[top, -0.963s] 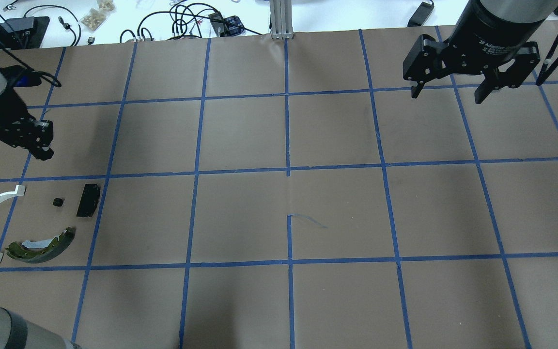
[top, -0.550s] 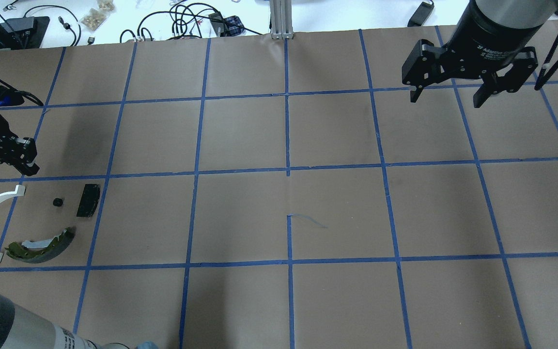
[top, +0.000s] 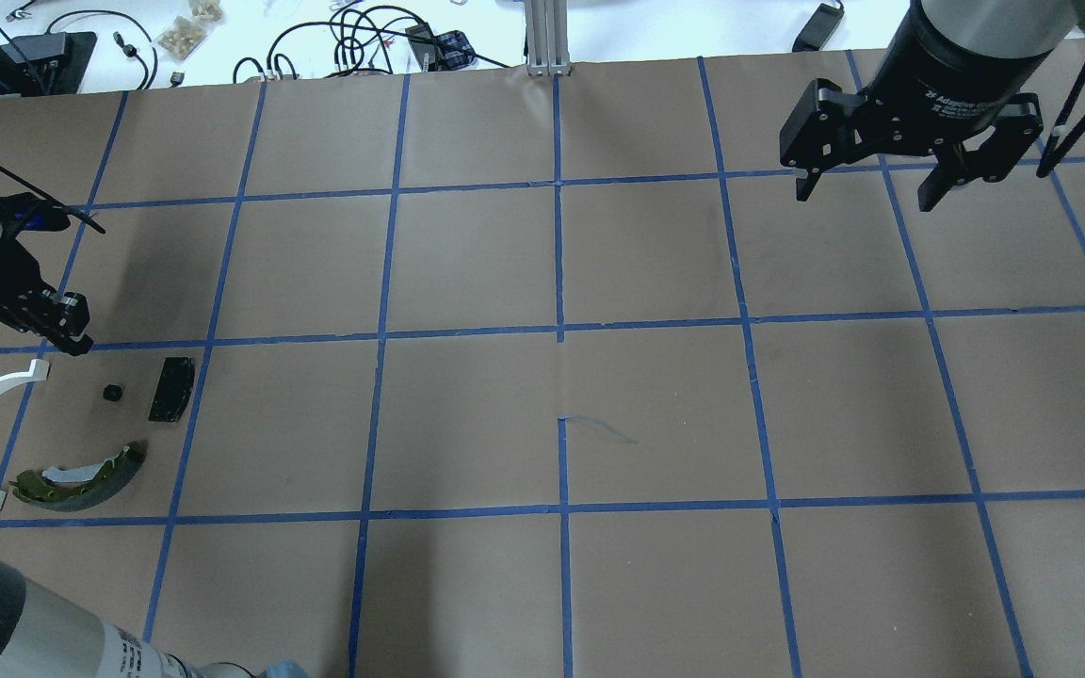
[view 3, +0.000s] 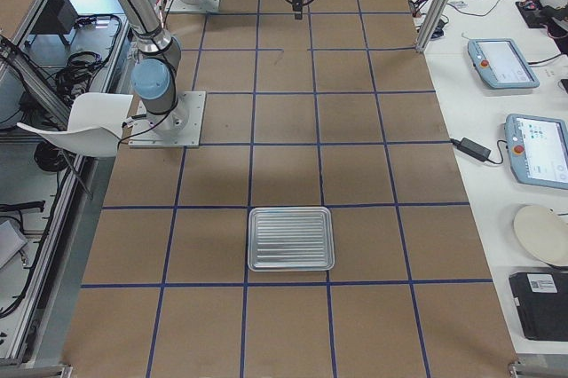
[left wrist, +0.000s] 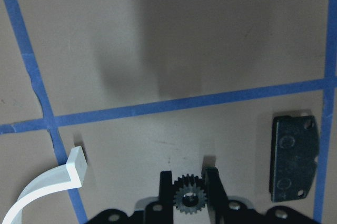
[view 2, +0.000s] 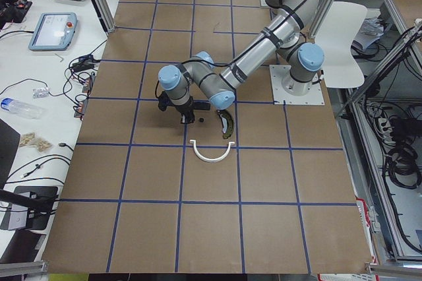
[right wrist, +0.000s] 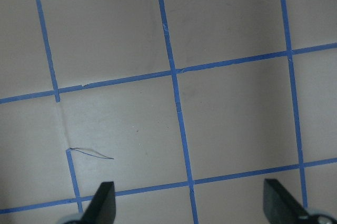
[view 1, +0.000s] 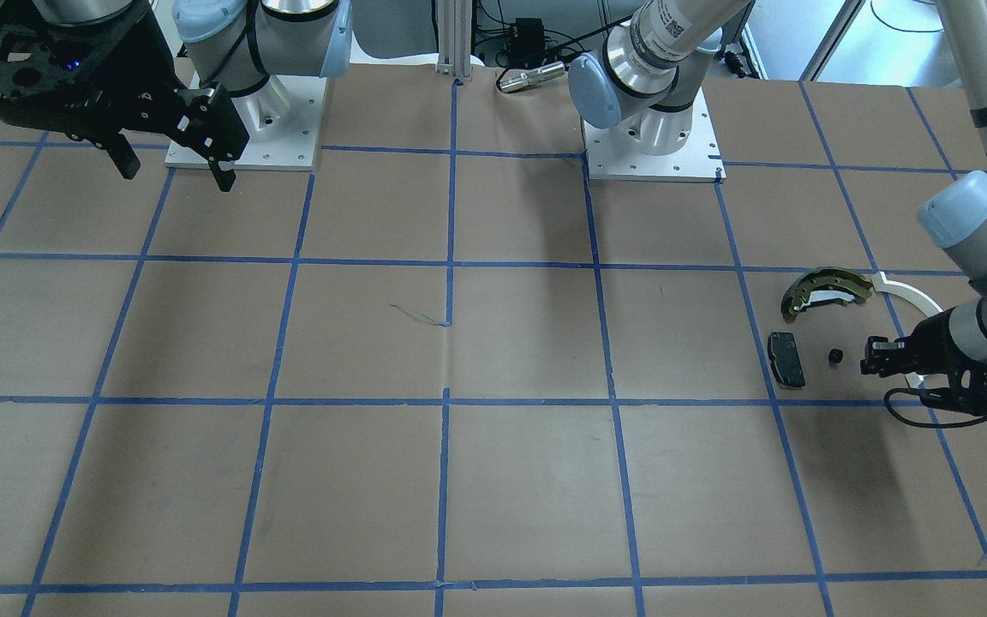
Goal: Place bearing gear from tray to pile
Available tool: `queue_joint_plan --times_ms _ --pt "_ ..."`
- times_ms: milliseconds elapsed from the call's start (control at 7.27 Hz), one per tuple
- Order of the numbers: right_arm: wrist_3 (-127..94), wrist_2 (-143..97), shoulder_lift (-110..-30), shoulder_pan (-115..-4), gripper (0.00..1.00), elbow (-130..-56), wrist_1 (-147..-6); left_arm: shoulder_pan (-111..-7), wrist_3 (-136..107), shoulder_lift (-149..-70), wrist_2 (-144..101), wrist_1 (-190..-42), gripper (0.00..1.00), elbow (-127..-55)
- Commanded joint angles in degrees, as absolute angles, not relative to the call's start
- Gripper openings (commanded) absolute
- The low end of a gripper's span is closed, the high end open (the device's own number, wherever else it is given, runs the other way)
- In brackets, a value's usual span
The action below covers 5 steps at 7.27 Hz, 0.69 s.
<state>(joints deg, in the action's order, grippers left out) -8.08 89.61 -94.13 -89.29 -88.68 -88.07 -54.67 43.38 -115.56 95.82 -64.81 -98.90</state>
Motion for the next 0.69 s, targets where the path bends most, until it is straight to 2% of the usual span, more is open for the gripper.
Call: queue_joint_plan --times_ms 0,275,550 --pt "-8.1 89.6 -94.1 -89.3 1.0 -88.7 -88.1 -53.3 45.5 -115.8 95.9 -63.5 0.0 -100.3" --pt "-8.2 89.6 -94.0 -89.3 1.0 -88.7 -88.1 -52.9 45.6 -115.6 96.1 -64.8 0.0 -100.5" --pt "-8.2 89.6 -94.1 -89.3 1.0 -88.7 -88.1 -52.9 45.7 -114.4 95.9 -63.6 0.0 -104.7"
